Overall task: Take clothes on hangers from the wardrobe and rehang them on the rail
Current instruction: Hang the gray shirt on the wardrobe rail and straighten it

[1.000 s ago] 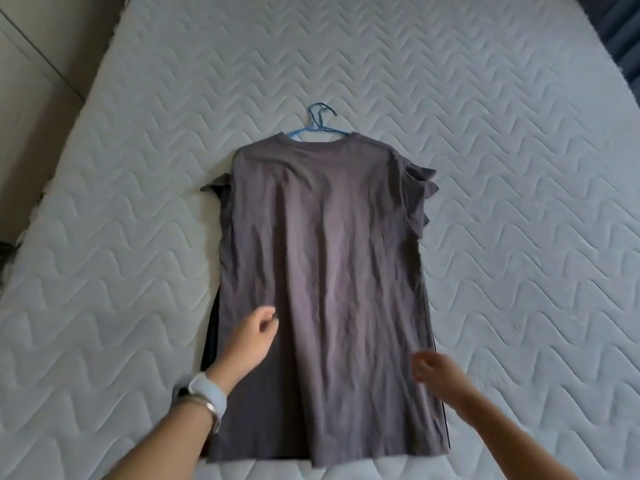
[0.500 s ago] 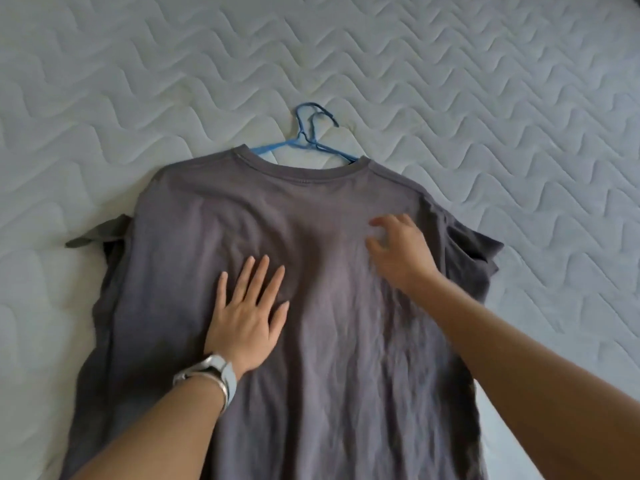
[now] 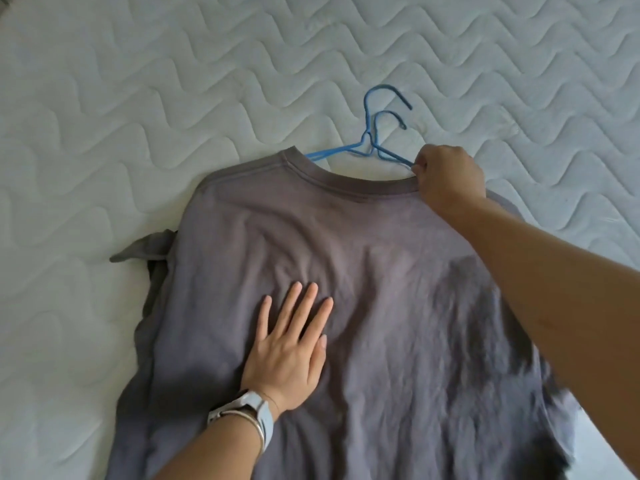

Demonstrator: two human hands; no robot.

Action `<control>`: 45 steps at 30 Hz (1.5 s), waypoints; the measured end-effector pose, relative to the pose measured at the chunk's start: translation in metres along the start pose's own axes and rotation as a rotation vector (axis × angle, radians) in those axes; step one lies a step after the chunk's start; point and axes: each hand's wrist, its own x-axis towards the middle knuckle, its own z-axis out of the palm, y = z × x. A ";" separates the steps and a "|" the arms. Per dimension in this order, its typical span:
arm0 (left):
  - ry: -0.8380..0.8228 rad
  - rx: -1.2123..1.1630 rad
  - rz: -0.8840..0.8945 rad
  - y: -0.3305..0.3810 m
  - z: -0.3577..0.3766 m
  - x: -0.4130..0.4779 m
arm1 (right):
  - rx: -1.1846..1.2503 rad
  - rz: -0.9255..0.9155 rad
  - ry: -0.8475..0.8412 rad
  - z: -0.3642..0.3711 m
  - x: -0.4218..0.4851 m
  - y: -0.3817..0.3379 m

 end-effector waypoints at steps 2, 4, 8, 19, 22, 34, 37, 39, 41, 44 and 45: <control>0.024 0.002 -0.003 0.001 0.001 0.000 | 0.069 -0.021 0.021 -0.013 -0.018 0.001; 0.025 -0.010 -0.010 0.002 -0.001 -0.002 | 0.151 -0.045 0.018 -0.026 -0.045 -0.002; -0.120 0.015 -0.069 0.009 -0.029 -0.002 | 0.321 -0.028 -0.013 -0.068 -0.123 -0.018; 0.229 -1.252 -0.245 0.106 -0.344 -0.056 | 0.758 0.054 0.005 -0.251 -0.341 -0.080; 0.219 -1.359 -0.289 0.127 -0.418 -0.081 | 0.810 -0.002 -0.004 -0.300 -0.404 -0.104; 0.478 -0.763 -0.226 0.080 -0.670 -0.300 | 0.711 -0.639 0.283 -0.504 -0.523 -0.220; 0.591 -0.501 -0.222 0.070 -0.727 -0.374 | 0.620 -0.922 0.301 -0.538 -0.555 -0.277; 0.670 -0.403 -0.216 0.067 -0.757 -0.419 | 0.551 -1.083 0.246 -0.556 -0.581 -0.318; 0.752 -0.342 -0.243 0.059 -0.783 -0.461 | 0.540 -1.188 0.194 -0.571 -0.612 -0.356; 0.873 -0.313 -0.302 0.035 -0.807 -0.521 | 0.532 -1.321 0.251 -0.585 -0.654 -0.407; 0.907 -0.308 -0.317 0.024 -0.813 -0.541 | 0.536 -1.356 0.278 -0.586 -0.668 -0.424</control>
